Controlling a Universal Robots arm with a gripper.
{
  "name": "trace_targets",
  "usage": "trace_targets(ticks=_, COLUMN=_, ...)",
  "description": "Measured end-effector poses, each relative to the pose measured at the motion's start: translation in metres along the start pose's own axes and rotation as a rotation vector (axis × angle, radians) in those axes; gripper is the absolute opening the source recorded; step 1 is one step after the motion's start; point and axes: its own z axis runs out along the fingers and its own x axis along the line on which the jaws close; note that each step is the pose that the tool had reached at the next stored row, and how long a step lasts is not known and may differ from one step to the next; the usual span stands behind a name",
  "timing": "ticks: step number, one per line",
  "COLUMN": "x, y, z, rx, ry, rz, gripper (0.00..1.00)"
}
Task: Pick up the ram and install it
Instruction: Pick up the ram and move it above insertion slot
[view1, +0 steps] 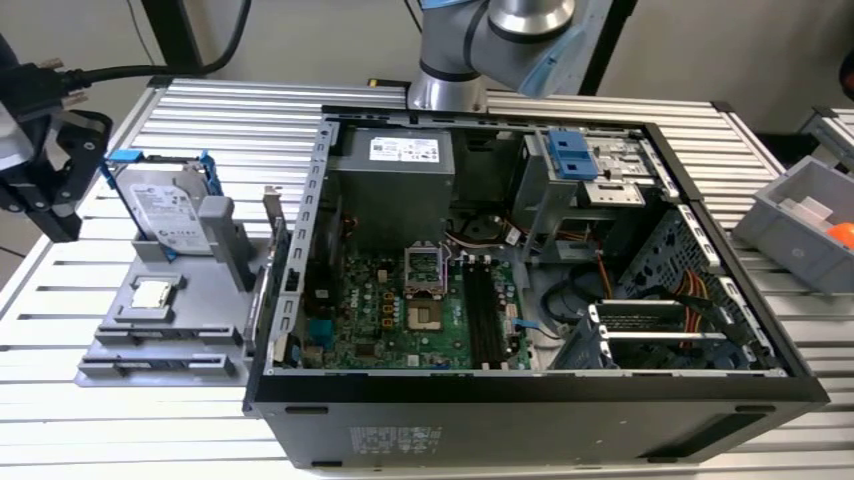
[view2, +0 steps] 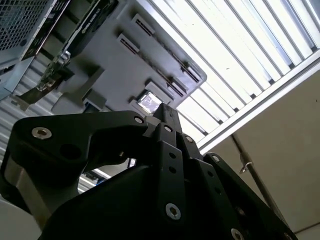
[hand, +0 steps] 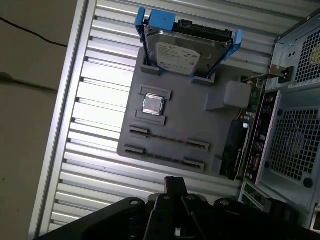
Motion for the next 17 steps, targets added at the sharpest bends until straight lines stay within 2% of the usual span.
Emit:
trace_targets(ticks=11, x=0.0, y=0.0, z=0.0, rx=0.0006, ry=0.0038, rz=-0.082, gripper=0.0)
trace_targets(ticks=17, x=-0.0001, y=-0.0001, z=0.0, rx=0.004, ry=0.0067, rz=-0.122, gripper=0.0)
